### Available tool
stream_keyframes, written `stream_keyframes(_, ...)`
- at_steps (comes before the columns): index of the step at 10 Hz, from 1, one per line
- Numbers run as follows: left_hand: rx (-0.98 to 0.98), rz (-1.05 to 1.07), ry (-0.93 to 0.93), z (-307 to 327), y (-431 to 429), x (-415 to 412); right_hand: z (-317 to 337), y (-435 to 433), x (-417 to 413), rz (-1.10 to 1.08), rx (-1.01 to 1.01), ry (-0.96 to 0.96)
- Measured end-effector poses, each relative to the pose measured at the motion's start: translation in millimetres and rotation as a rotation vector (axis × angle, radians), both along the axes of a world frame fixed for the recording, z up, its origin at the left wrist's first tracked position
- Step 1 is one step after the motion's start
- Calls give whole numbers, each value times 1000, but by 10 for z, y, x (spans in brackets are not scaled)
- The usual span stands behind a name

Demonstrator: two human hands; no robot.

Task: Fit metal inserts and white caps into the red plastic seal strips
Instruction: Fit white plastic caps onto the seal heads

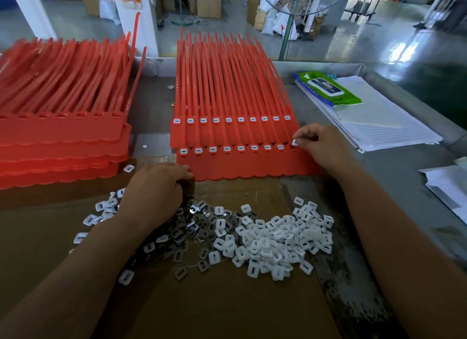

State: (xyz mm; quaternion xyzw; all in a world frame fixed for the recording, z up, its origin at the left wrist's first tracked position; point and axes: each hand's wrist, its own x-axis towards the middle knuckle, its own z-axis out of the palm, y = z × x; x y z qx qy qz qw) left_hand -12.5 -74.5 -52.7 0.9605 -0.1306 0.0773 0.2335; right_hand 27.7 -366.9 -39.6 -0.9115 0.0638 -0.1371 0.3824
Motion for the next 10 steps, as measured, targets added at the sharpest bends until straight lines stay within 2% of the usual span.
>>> stream_keyframes(2, 1, 3, -1, 1, -1, -4, -40, 6, 18, 33, 34, 36)
stream_keyframes(5, 2, 1, -4, -3, -8, -4, -102, -14, 63, 29, -25, 69)
stream_keyframes(10, 1, 10, -8, 28, -23, -36, -43, 16, 102, -7, -197, 106)
